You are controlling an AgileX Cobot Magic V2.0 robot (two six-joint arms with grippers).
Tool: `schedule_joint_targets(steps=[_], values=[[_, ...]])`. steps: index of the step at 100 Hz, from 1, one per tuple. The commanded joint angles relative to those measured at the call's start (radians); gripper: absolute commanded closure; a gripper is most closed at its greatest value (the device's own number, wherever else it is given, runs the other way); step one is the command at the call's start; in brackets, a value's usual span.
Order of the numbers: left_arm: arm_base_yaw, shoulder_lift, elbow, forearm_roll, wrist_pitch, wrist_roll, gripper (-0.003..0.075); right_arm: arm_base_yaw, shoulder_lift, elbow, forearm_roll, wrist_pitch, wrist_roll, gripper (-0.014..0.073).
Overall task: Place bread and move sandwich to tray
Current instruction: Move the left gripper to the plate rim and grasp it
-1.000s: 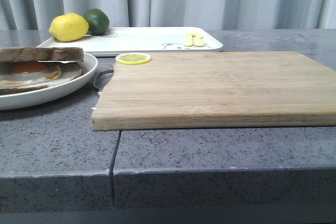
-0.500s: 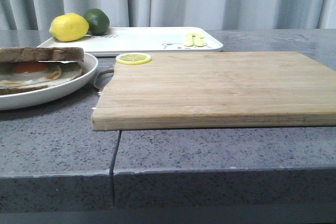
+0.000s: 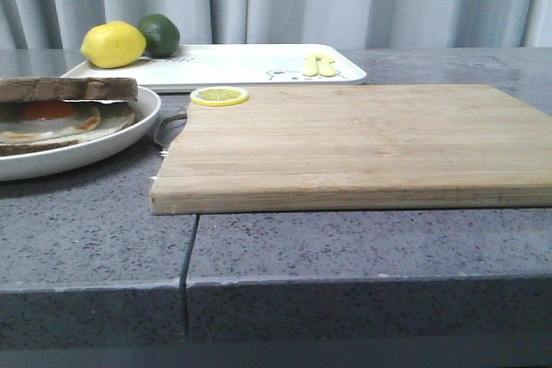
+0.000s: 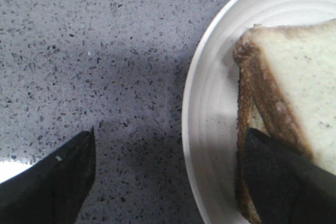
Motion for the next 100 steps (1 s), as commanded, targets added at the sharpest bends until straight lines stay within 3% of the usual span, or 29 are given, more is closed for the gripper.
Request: schedule_joint_targets(steps=[1,85,100], values=[[-0.001,-0.014,-0.025,-0.013,-0.056,-0.011,0.0185,-0.006,0.002,-0.026,-0.008,-0.071,0.000,0.0123],[-0.001,0.048,-0.025,-0.013,-0.068,-0.011,0.0185,-0.006,0.002,-0.026,-0.008,-0.071,0.000,0.0123],[-0.001,0.048,-0.025,-0.013,-0.062,-0.011,0.0260,-0.006,0.002,-0.026,-0.008,-0.071,0.000,0.0123]])
